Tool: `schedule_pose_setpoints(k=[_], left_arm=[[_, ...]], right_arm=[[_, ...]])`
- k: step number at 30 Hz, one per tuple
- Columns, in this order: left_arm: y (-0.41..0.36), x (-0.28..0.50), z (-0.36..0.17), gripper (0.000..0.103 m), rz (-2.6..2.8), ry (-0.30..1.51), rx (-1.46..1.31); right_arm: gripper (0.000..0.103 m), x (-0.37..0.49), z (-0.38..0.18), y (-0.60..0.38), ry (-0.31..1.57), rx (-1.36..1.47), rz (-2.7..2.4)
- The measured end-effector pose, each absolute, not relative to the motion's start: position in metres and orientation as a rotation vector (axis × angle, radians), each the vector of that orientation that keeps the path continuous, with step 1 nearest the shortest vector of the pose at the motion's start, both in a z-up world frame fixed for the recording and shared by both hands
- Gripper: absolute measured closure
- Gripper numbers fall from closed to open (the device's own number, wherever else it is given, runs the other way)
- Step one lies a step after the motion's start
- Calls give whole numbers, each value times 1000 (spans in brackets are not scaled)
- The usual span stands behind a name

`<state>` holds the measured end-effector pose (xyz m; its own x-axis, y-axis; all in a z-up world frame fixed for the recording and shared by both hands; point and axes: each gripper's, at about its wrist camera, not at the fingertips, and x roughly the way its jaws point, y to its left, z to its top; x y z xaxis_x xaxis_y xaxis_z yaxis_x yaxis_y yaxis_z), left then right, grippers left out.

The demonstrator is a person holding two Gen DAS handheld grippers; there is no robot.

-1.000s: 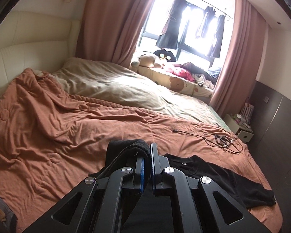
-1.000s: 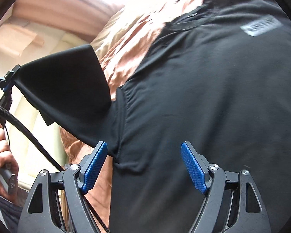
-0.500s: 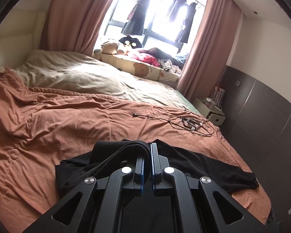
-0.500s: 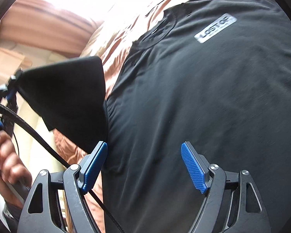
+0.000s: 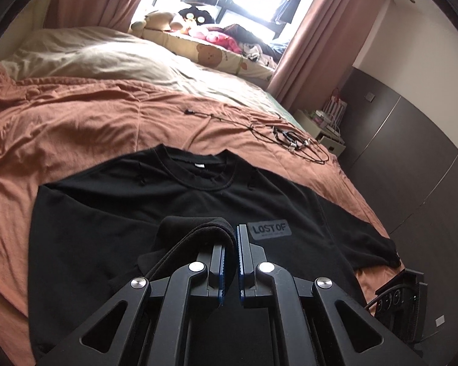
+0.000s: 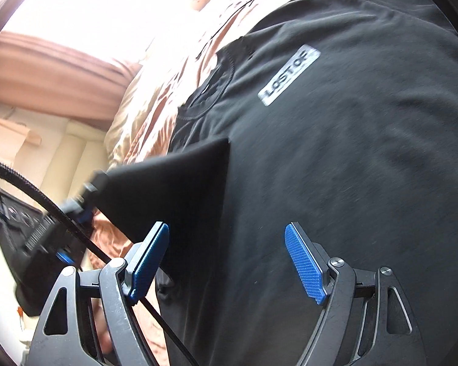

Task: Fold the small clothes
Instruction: 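Carry the held sleeve across the shirt body with the left tool, then lay the cuff on the shirt body and open the left tool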

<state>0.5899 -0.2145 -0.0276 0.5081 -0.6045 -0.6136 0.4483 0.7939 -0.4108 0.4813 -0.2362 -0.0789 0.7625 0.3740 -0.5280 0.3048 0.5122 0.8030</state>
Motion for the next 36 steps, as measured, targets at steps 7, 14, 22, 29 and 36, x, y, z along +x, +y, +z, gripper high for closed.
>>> schedule_pose_setpoints(k=[7, 14, 22, 29, 36], left_arm=[[-227, 570, -60, 33, -717, 975, -164], [-195, 538, -69, 20, -744, 1065, -184], [-147, 534, -61, 20, -570, 1013, -180], [-156, 567, -100, 44, -499, 1101, -187], [-174, 585, -143, 49, -422, 1164, -166]], right_arm=[[26, 470, -74, -239, 747, 1065, 22], [26, 458, -70, -245, 731, 1080, 2], [26, 458, -66, -241, 742, 1049, 18], [26, 473, -68, -239, 781, 1022, 37], [26, 477, -67, -245, 776, 1016, 31]])
